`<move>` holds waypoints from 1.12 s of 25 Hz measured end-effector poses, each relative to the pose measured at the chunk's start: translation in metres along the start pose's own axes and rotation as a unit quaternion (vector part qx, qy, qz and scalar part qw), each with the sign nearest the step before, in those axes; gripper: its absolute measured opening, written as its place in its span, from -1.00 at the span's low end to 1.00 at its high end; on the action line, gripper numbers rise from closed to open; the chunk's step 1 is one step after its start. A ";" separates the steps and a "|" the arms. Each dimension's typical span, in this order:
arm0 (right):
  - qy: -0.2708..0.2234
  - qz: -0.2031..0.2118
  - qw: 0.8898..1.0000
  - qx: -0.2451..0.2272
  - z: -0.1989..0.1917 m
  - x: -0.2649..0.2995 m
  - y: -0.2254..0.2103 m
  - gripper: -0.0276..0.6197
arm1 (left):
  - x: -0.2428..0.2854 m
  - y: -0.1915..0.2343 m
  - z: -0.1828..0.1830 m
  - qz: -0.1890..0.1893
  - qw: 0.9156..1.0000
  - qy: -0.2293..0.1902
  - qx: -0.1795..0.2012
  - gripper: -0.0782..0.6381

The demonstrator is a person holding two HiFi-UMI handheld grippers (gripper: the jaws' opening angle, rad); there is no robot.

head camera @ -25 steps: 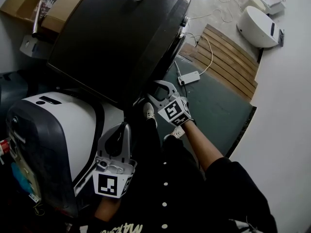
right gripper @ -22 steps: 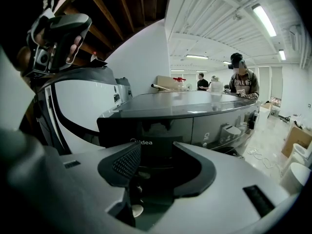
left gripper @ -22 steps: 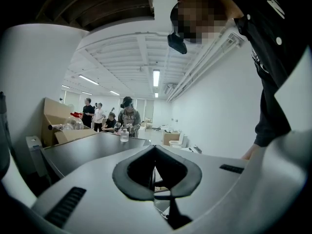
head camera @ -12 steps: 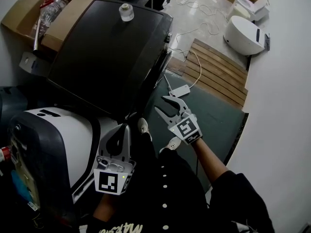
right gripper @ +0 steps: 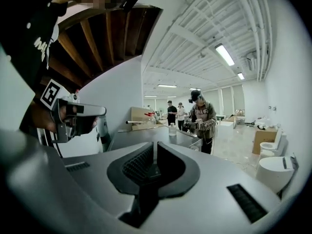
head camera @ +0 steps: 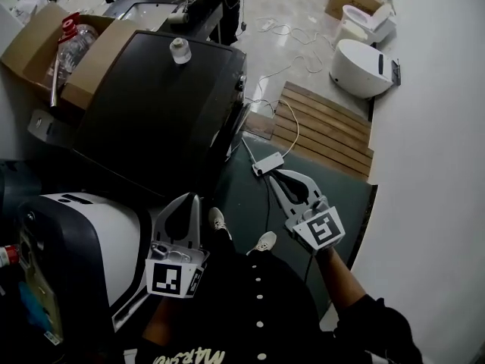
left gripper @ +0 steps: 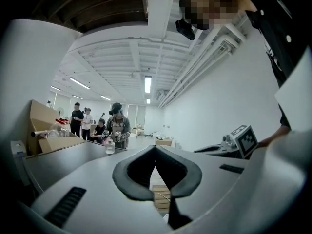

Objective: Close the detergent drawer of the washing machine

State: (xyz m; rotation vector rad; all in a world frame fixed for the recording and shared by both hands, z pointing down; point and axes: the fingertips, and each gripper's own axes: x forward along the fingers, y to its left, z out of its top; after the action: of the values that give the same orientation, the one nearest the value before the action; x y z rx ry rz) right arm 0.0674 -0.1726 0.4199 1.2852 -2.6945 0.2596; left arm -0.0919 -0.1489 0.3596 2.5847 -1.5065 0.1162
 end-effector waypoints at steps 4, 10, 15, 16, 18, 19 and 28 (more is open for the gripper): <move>-0.028 -0.041 0.999 0.017 0.034 -0.031 -0.019 -0.79 | 0.009 -0.005 0.011 -0.010 1.000 -0.011 0.006 -0.74; -0.051 -0.120 0.991 0.023 0.071 -0.076 -0.049 -0.80 | 0.020 -0.016 0.030 -0.030 0.999 -0.028 0.014 -0.74; -0.057 -0.167 0.984 0.004 0.079 -0.108 -0.064 -0.80 | 0.025 -0.025 0.050 -0.043 0.998 -0.046 0.019 -0.74; -0.071 -0.176 0.982 0.007 0.086 -0.112 -0.066 -0.80 | 0.026 -0.028 0.054 -0.046 0.998 -0.048 0.021 -0.74; -0.093 -0.183 0.979 0.013 0.093 -0.121 -0.070 -0.80 | 0.027 -0.031 0.061 -0.051 0.997 -0.052 0.025 -0.74; -0.097 -0.185 0.978 0.014 0.094 -0.126 -0.071 -0.80 | 0.027 -0.032 0.064 -0.052 0.997 -0.055 0.027 -0.74; -0.106 -0.228 0.968 0.002 0.107 -0.165 -0.085 -0.80 | 0.027 -0.034 0.081 -0.048 0.996 -0.071 0.039 -0.74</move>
State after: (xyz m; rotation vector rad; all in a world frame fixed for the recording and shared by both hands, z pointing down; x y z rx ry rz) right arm 0.2310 -0.1239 0.2901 1.9796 -2.4546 0.0745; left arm -0.0496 -0.1686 0.2804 2.7757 -1.4463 -0.0217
